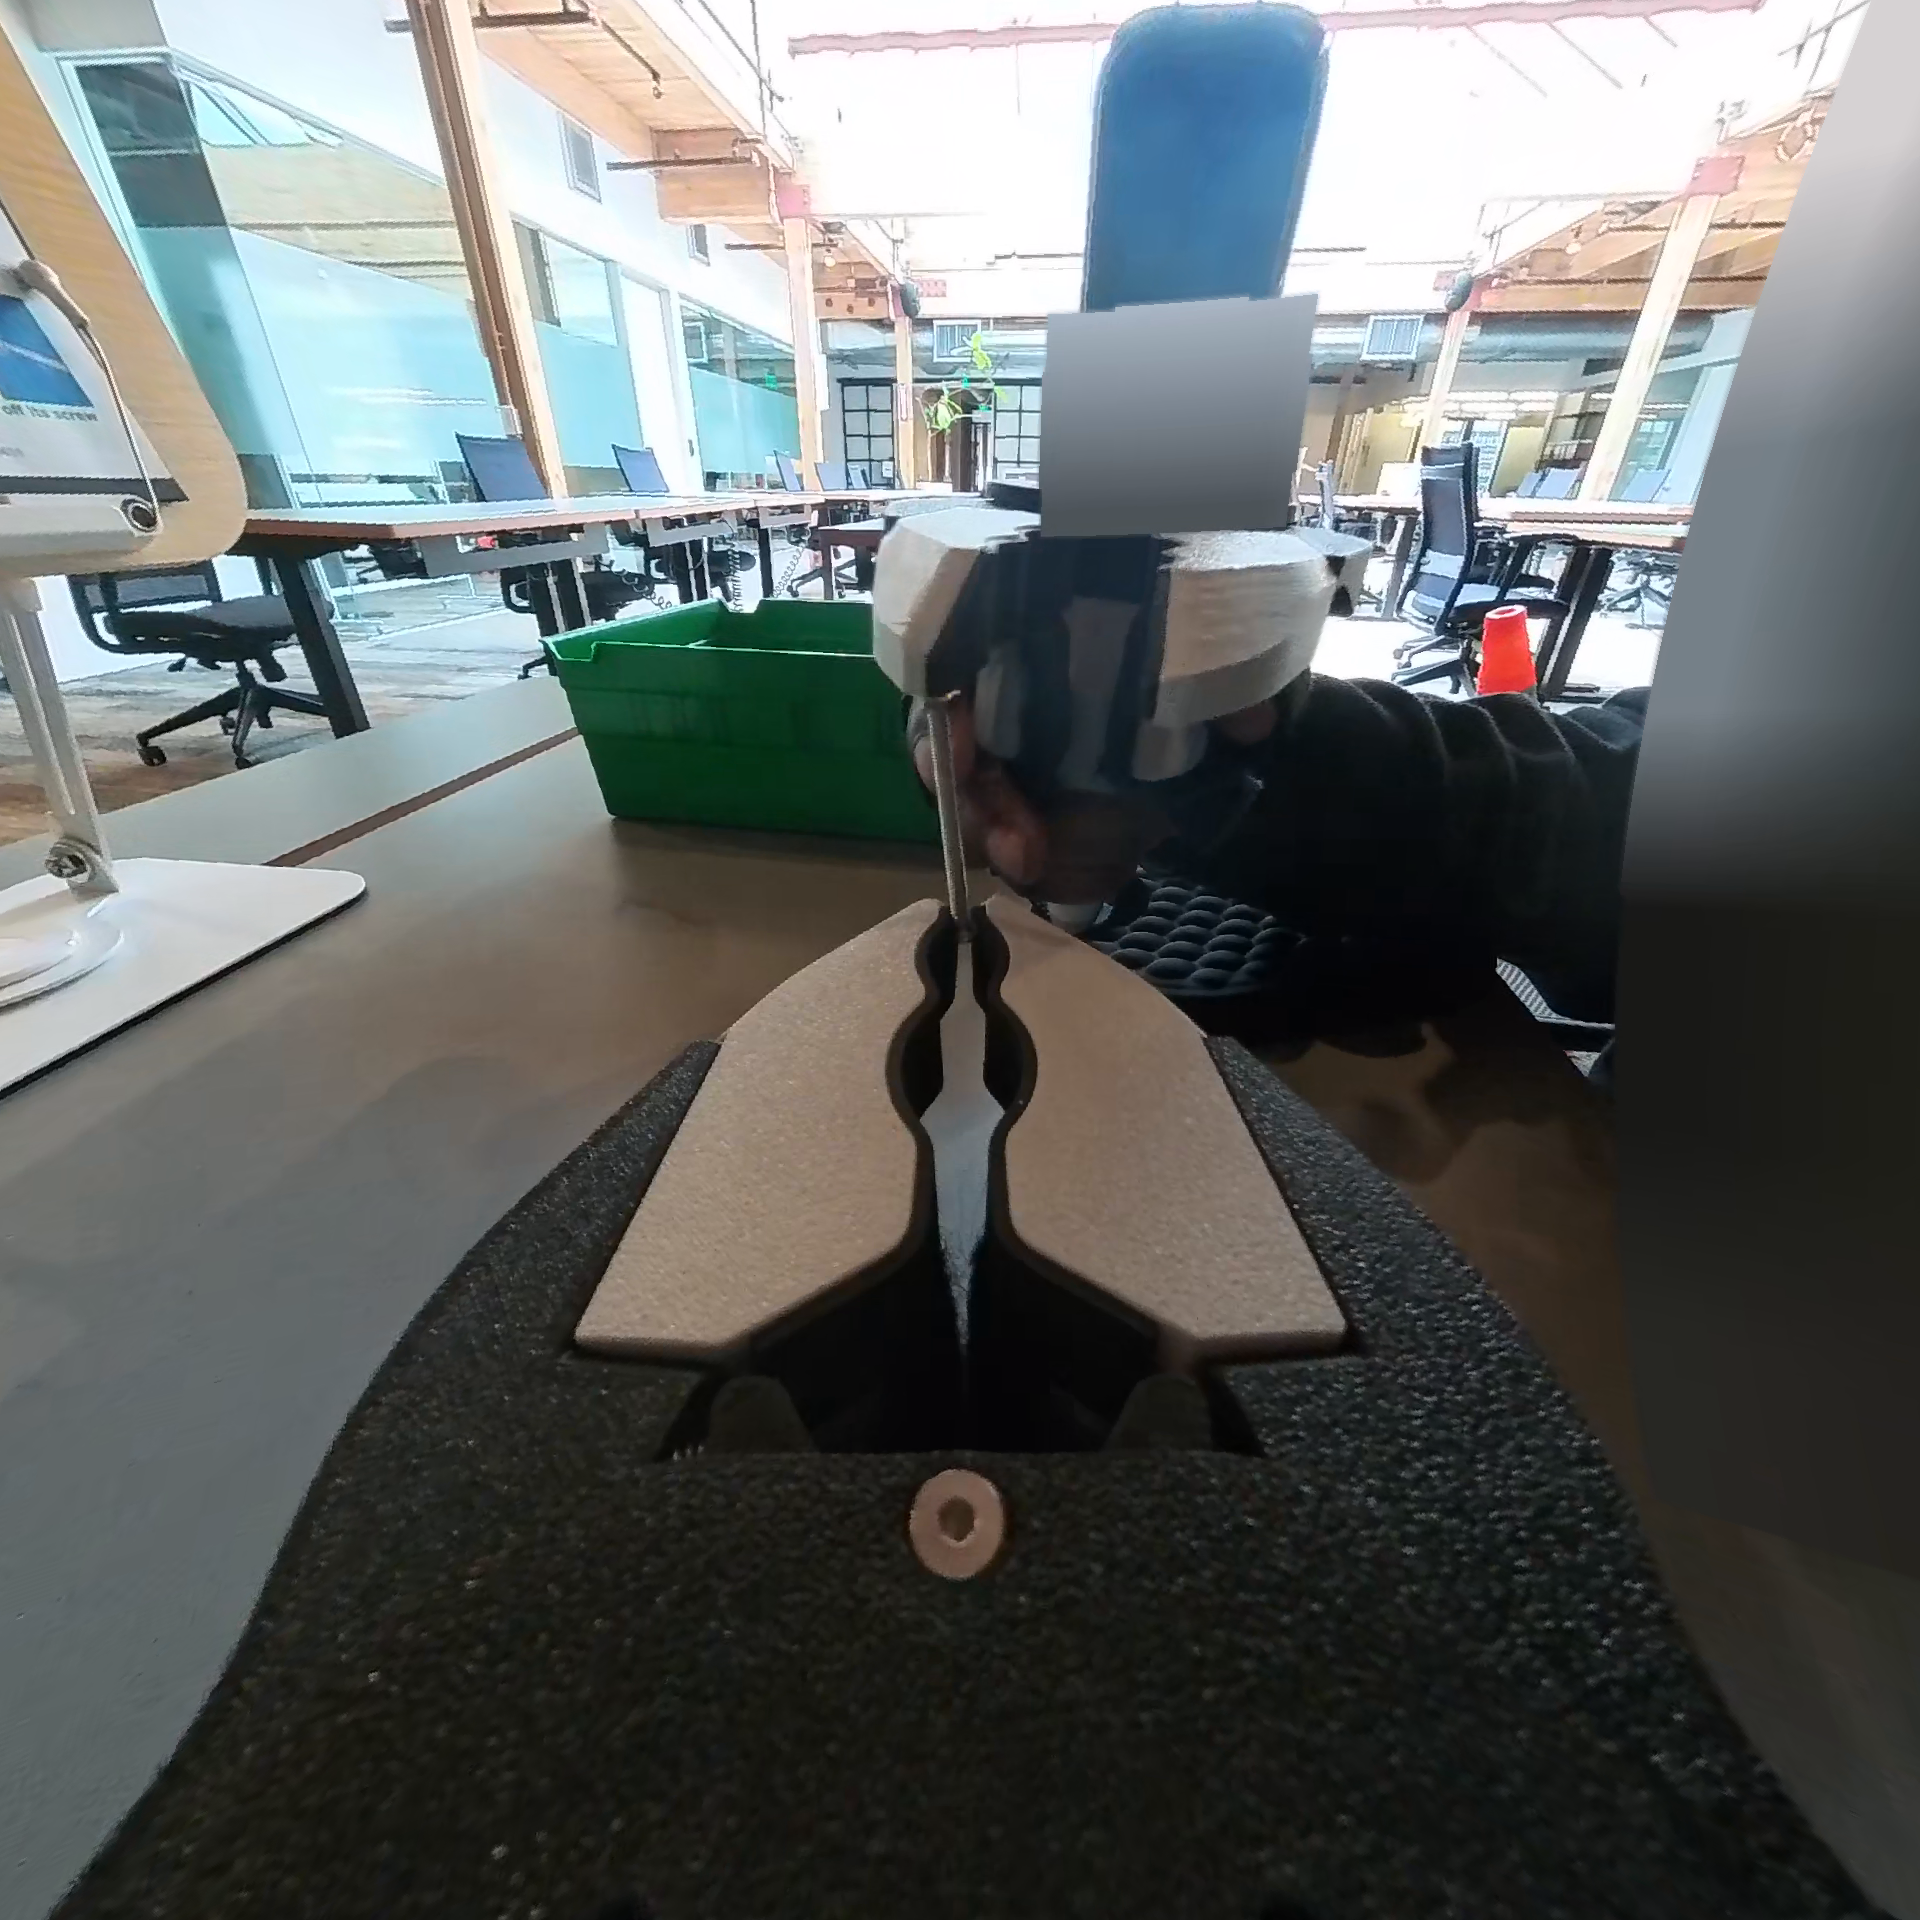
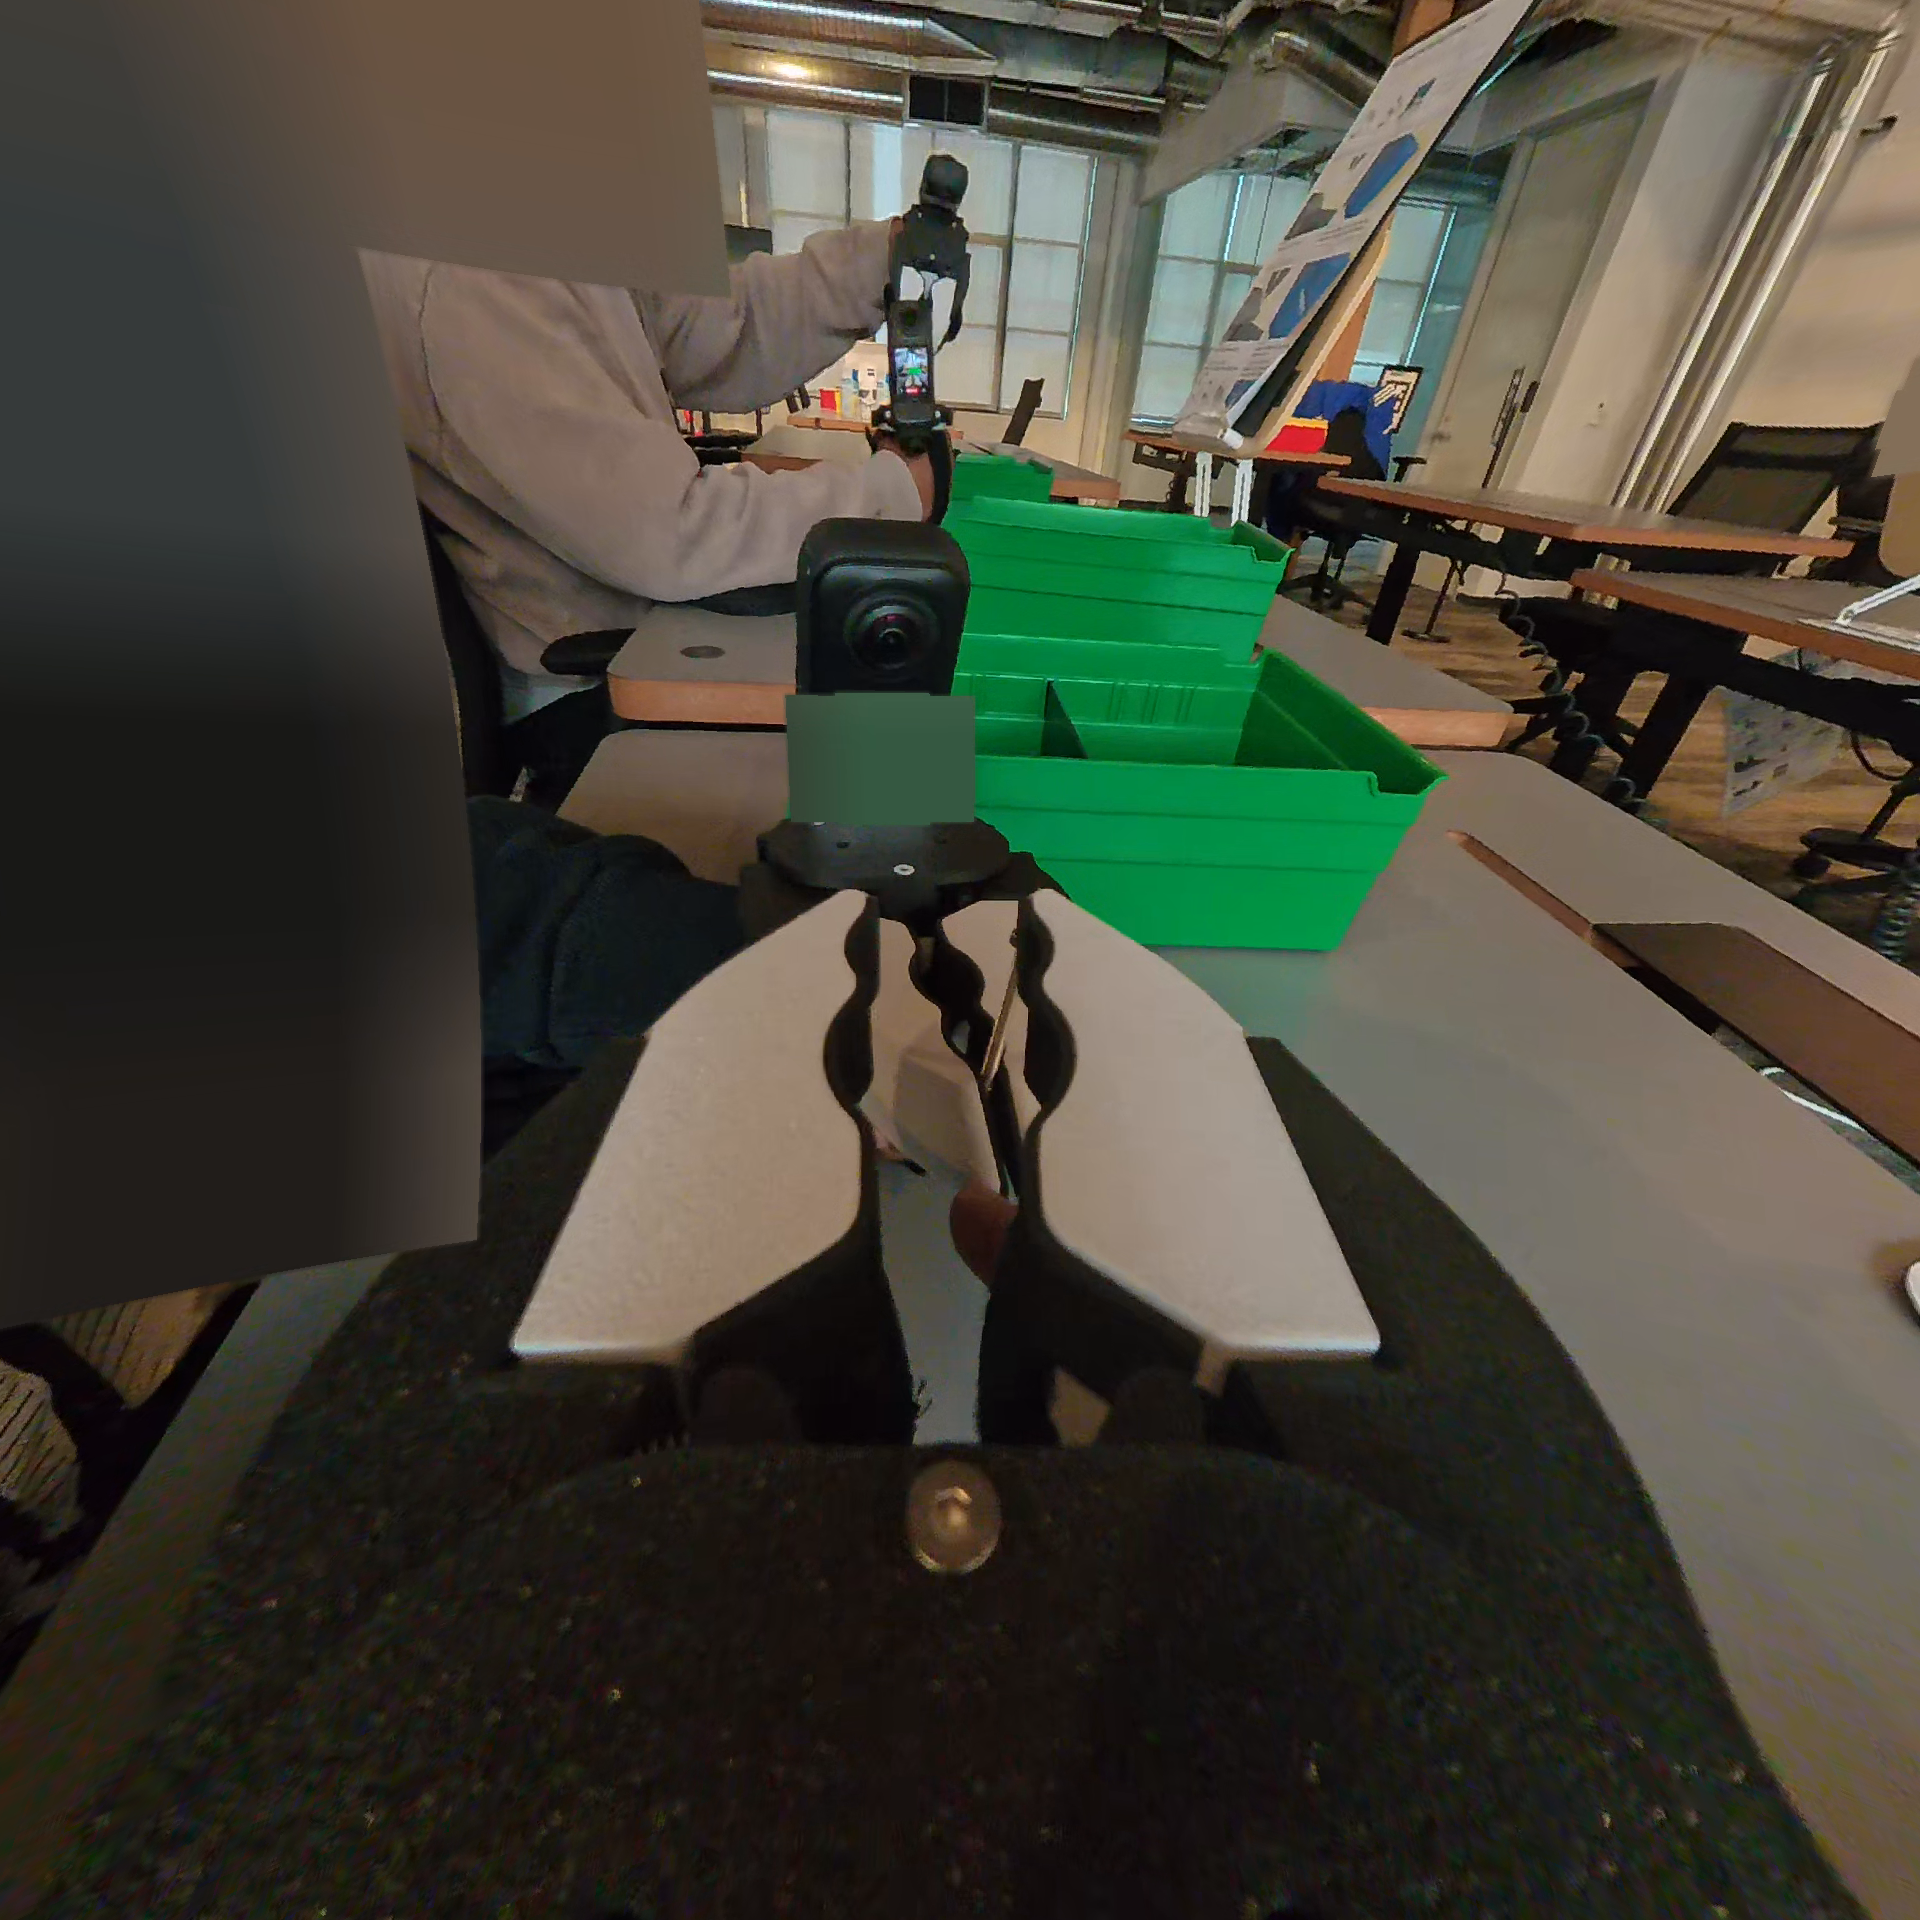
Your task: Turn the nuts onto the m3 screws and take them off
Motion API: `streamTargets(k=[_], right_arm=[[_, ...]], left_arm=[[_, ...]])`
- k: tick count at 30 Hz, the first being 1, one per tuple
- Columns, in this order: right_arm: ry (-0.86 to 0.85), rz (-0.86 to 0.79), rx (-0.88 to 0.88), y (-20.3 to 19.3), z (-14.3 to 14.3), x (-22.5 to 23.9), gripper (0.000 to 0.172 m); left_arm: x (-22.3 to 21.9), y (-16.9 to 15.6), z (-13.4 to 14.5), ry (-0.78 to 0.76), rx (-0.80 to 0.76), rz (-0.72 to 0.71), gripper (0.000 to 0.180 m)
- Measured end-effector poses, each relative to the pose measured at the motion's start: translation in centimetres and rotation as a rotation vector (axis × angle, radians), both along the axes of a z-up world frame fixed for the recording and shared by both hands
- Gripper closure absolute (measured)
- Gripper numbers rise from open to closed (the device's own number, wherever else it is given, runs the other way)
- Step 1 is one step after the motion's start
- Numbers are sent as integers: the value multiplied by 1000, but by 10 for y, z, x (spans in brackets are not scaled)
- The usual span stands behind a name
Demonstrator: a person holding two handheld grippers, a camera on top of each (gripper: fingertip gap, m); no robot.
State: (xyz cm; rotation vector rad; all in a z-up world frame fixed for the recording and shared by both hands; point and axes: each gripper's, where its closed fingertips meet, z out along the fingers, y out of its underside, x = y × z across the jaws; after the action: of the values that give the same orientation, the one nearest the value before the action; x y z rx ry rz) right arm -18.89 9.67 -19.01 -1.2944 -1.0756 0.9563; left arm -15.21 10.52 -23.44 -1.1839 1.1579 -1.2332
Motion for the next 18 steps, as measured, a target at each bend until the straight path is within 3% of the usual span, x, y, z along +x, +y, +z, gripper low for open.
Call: streamTargets(k=[15,18], right_arm=[[-7,-14,12,1,-3,0,149],[29,-16,15,1,4,3,142]], left_arm=[[2,-2,-3,19,11,-5,179],[0,0,0,-2,-3,1,179]])
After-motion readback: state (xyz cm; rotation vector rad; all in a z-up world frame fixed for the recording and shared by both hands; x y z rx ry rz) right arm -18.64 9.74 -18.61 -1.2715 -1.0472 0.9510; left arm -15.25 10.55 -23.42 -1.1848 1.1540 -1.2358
